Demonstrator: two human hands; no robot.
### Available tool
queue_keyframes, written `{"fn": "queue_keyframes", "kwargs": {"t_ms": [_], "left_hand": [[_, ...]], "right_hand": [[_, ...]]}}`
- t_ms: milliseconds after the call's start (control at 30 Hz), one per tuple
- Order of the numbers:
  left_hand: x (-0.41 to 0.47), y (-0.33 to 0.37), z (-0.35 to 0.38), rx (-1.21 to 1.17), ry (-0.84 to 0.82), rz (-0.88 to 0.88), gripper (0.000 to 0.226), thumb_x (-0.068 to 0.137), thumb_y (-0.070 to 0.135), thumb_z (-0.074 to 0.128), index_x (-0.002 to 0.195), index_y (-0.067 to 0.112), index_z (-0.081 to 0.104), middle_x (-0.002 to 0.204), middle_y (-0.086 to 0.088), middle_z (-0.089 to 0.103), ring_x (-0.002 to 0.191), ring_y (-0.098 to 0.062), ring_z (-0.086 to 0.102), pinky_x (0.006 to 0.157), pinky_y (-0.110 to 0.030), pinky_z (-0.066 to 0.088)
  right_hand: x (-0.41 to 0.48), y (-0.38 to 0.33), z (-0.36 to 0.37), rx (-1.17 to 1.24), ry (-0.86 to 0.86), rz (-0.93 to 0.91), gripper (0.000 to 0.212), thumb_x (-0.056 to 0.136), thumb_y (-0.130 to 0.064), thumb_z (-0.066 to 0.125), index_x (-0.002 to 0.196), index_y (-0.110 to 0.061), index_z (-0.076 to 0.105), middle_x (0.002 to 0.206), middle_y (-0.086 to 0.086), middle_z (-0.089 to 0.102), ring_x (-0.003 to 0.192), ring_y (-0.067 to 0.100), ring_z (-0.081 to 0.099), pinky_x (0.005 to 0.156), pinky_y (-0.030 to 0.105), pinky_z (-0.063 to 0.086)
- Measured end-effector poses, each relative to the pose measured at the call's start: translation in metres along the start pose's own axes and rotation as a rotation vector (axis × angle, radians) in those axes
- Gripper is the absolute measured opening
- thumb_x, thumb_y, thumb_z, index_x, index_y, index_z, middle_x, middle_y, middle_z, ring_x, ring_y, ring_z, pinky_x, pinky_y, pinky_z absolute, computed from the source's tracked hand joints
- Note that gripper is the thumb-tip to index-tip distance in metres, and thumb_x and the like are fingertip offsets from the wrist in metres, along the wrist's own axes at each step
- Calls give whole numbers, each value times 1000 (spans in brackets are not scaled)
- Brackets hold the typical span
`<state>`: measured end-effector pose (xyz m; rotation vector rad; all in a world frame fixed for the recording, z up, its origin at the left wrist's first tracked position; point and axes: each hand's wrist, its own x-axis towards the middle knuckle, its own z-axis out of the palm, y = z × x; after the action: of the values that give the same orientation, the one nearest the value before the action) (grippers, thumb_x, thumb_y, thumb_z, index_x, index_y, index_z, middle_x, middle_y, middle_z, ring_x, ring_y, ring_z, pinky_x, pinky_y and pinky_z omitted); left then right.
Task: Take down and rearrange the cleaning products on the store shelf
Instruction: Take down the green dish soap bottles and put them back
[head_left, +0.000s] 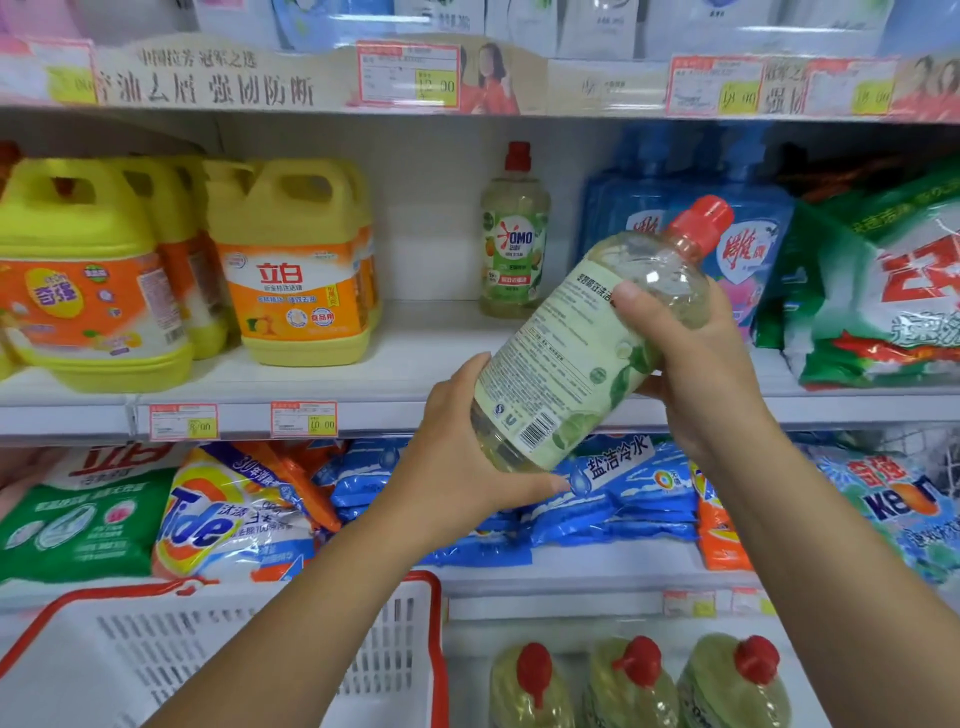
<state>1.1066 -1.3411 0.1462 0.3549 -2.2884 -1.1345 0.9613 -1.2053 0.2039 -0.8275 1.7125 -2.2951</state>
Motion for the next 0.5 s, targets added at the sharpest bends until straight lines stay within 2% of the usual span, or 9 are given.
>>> {"fn": "queue_keyframes", "kwargs": {"t_ms": [67,133,233,300,367,400,500], "left_hand": [[5,-2,-12,-64,-106,-48,109,46,58,88,140,49,33,135,18,45,119,3,51,103,-32,46],[7,-5,-22,-207,-191,-85,96,50,55,86,136,47,45,131,11,56,115,-6,60,101,-38,50],[-2,-8,-20,-499,-409,-142,74,58,27,84,126,31,54,120,8,70,108,-7,66,88,-22,53],[-9,-9,-13,-617,-461,-183,67,57,21,81,120,20,59,113,2,73,104,-13,69,84,-23,53],[-10,-7,-8,-589,-354,-169,58,59,19,83,113,21,63,109,3,74,102,-14,70,84,-24,53],[-9,-4,-5,-520,-262,-149,52,62,17,85,109,25,64,104,10,75,98,-9,70,82,-21,52],[-8,6,1,-223,17,-38,54,64,22,92,101,40,58,95,31,69,86,10,65,70,-9,48]], "right_hand": [[2,-3,-6,73,-35,-8,74,65,-29,78,133,-19,53,104,-2,72,87,16,70,65,34,53],[3,-4,-13,148,-131,-3,87,56,-27,82,136,-9,52,104,4,69,93,23,65,78,39,50],[-2,-4,-12,234,-286,50,114,39,-39,92,137,1,50,115,16,63,107,33,59,98,52,43],[-5,-5,-5,206,-338,63,111,43,-39,92,139,-4,49,123,17,62,113,33,59,100,53,44],[-5,-7,3,71,-281,38,104,51,-38,87,144,-15,45,125,7,65,111,24,65,93,48,52],[-5,-8,6,-33,-222,5,106,51,-43,84,146,-24,40,126,-1,65,109,16,67,92,44,53],[-7,-5,14,-242,-74,-74,120,44,-57,83,147,-37,24,128,-15,57,110,0,62,100,40,52]]}}
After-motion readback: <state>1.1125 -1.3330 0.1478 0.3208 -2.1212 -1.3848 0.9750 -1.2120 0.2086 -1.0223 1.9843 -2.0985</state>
